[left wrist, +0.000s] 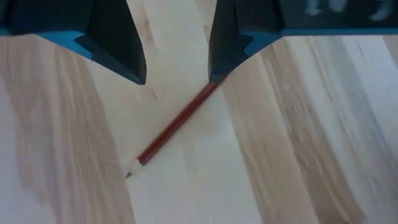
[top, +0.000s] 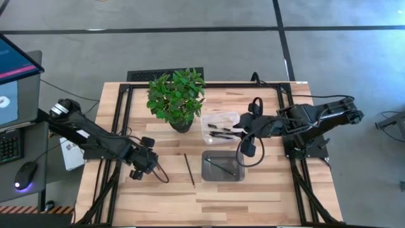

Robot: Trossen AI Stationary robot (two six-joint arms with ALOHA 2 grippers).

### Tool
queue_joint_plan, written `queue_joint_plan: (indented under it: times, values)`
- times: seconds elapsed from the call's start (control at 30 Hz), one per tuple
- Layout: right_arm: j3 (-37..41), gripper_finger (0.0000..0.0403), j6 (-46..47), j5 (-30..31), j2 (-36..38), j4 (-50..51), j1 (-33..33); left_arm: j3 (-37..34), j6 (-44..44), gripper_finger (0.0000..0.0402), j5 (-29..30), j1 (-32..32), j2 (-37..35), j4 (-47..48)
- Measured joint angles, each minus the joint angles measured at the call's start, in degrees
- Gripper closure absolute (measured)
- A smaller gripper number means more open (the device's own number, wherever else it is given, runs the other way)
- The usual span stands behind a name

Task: Sort pens & pencils
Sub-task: Put the brown pencil into the black bin

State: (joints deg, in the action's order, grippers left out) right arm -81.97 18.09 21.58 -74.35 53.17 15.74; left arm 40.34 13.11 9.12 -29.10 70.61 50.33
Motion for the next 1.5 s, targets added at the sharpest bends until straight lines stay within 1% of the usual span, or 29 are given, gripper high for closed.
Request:
queue_joint_plan:
  times: [0.17, 0.37, 0.6, 0.7, 0.9, 1.0, 1.07, 1.13, 1.27, 1.33, 1.5]
  values:
    - [0.0, 0.0264, 0.0, 0.0, 0.0, 0.1, -1.0, 0.0, -1.0, 0.0243, -1.6, 2.5, 2.0, -0.3]
    - [0.0, 0.0265, 0.0, 0.0, 0.0, 0.2, -1.6, 0.0, -3.9, 0.0257, -5.9, 4.2, 6.6, -2.0]
    - [0.0, 0.0266, -0.4, -0.3, 0.0, 0.4, -1.6, 0.3, -8.3, 0.0275, -5.6, 4.2, 15.2, -4.6]
    - [0.0, 0.0266, -0.5, -0.3, 0.0, 0.5, -1.6, 0.6, -8.5, 0.0279, -5.7, 4.2, 17.2, -4.7]
    - [0.0, 0.0264, -0.5, -0.4, 0.0, 1.1, -1.6, 1.7, -8.3, 0.0286, -7.0, 4.2, 17.8, -4.1]
    - [0.0, 0.0266, -0.6, -0.4, 0.0, 1.3, -1.6, 2.9, -10.2, 0.0288, -5.1, 4.3, 18.1, -3.9]
    - [0.0, 0.0266, -0.5, -0.5, 0.0, 1.3, -1.6, 3.8, -11.2, 0.0288, -3.2, 4.8, 18.1, -6.1]
    - [0.0, 0.0264, -0.5, -0.5, 0.0, 1.3, -1.5, 4.0, -11.3, 0.0288, -2.6, 5.8, 18.0, -8.0]
    - [0.0, 0.0265, -0.6, -0.5, 0.0, 1.3, -1.1, 3.9, -11.4, 0.0288, -3.9, 7.4, 18.1, -12.0]
    - [0.0, 0.0266, -0.6, -0.5, 0.0, 1.3, -1.1, 3.9, -11.4, 0.0288, -3.6, 8.0, 18.1, -12.9]
    - [0.0, 0.0264, -0.6, -0.5, 0.0, 2.1, -1.1, 3.9, -10.8, 0.0288, -0.2, 9.3, 18.0, -13.5]
